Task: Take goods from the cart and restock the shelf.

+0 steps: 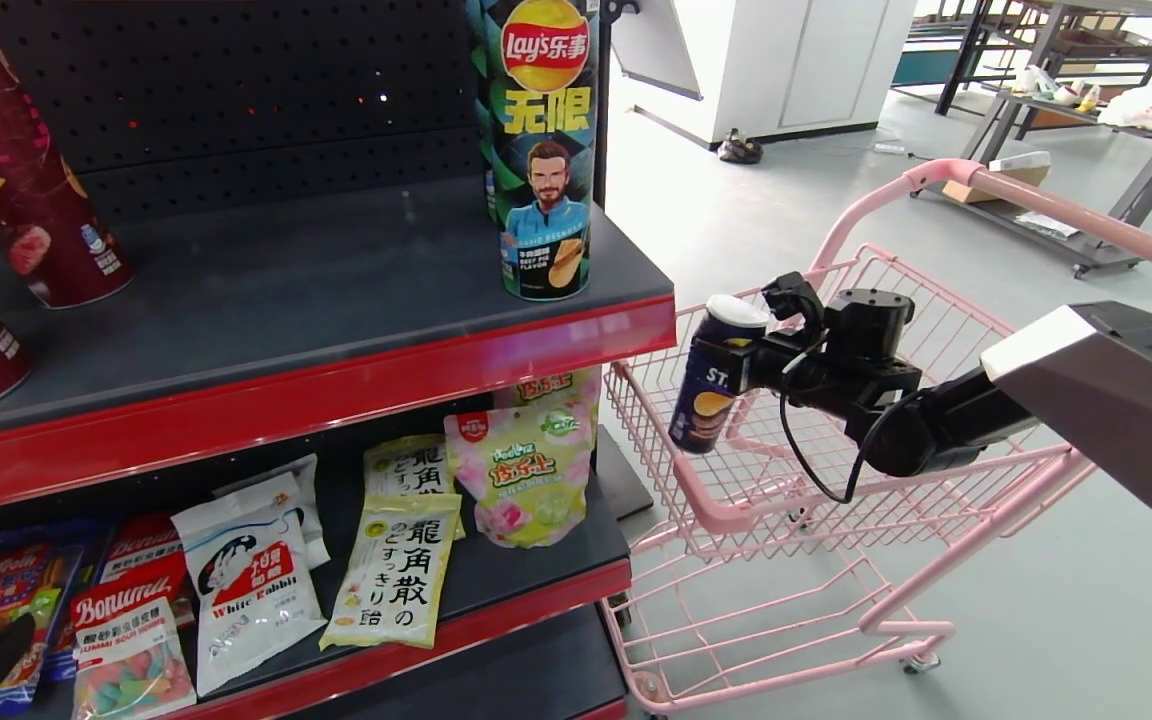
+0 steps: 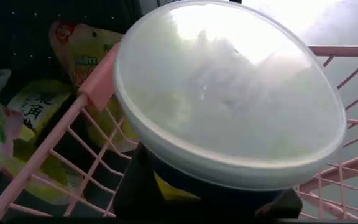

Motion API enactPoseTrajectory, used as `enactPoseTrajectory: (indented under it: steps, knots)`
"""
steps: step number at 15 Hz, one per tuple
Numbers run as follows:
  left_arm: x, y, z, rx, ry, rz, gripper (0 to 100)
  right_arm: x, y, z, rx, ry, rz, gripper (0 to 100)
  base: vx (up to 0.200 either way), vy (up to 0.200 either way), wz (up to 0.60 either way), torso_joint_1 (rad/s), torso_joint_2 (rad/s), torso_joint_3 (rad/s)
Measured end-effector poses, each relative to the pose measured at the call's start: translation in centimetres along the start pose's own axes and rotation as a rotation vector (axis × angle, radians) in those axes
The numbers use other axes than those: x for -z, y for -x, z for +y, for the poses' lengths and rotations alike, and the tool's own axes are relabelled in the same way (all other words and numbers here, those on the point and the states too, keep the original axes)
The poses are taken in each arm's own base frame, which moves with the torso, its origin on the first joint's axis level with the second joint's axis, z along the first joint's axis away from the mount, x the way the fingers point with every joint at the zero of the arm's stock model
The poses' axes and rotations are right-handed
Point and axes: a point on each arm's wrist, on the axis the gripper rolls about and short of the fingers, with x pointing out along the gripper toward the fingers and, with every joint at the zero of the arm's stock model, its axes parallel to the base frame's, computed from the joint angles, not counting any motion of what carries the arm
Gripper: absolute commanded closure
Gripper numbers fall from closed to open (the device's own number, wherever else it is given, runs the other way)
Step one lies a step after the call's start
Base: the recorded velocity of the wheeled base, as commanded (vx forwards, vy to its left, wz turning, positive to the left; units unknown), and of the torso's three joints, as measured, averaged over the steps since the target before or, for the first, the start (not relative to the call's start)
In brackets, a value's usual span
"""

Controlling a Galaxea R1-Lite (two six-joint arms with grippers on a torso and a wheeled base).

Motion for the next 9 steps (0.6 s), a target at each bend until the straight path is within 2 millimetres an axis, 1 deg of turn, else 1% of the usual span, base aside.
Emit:
enactPoseTrajectory:
  steps: [2, 4, 6, 9]
  knots:
    - [0.0, 0.0, 0.0, 0.001, 0.000, 0.000, 0, -0.1, 0.2, 0.0, 0.007, -0.001, 0.002, 100, 0.000, 0.000, 0.00, 0.000, 0.00, 0.000]
    - [0.2, 0.0, 0.0, 0.002, 0.000, 0.005, 0, -0.7, 1.2, 0.3, 0.013, -0.006, 0.018, 100, 0.000, 0.000, 0.00, 0.000, 0.00, 0.000]
    - [0.3, 0.0, -0.1, 0.004, 0.000, 0.007, 0, -2.4, 3.3, 1.0, 0.017, -0.008, 0.030, 100, 0.000, 0.000, 0.00, 0.000, 0.00, 0.000]
    - [0.3, 0.0, -0.1, 0.009, 0.000, 0.005, 0, -6.7, 7.2, 1.7, 0.046, 0.006, -0.001, 100, 0.000, 0.000, 0.00, 0.000, 0.00, 0.000]
